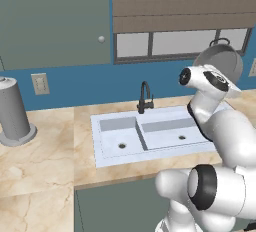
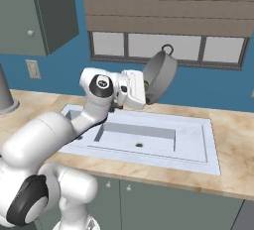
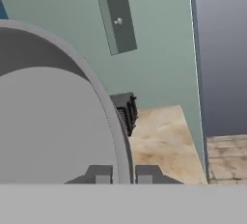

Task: Dump the avocado from the pot into the sink. Then turn on the water and wash the avocado. Then turn off the water and put the avocado back in the pot.

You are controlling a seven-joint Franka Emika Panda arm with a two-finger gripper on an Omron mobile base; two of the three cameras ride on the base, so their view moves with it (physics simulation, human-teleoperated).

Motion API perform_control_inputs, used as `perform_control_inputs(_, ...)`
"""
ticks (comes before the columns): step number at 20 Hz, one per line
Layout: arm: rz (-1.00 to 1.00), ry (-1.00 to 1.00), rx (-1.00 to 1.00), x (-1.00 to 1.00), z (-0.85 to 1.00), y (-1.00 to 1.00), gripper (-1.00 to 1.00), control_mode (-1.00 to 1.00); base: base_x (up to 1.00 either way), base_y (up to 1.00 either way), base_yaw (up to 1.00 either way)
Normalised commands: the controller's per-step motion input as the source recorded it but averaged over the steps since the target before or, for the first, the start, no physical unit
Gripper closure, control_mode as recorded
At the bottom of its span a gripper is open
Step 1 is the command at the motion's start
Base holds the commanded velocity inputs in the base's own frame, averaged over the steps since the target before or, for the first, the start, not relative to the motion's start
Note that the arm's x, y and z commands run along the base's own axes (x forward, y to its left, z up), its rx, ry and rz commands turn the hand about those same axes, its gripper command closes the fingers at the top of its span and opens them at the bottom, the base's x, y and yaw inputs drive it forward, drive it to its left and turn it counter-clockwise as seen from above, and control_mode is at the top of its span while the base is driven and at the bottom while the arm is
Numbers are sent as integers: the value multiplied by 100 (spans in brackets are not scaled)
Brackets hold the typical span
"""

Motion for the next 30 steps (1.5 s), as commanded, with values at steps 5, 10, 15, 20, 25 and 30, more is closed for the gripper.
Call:
perform_control_inputs(5, -4, 0, -25, 0, 0, 0, 100, -100, 0, 0, 0)
perform_control_inputs(10, -3, 0, -26, 0, 0, 0, 100, -100, 0, 0, 0)
perform_control_inputs(15, -3, 0, -27, 0, 0, 0, 100, -100, 0, 0, 0)
perform_control_inputs(20, -4, 0, -24, 0, 0, 0, 100, -100, 0, 0, 0)
perform_control_inputs(25, -5, 0, -23, 0, 0, 0, 100, -100, 0, 0, 0)
perform_control_inputs(30, -6, 0, -21, 0, 0, 0, 100, -100, 0, 0, 0)
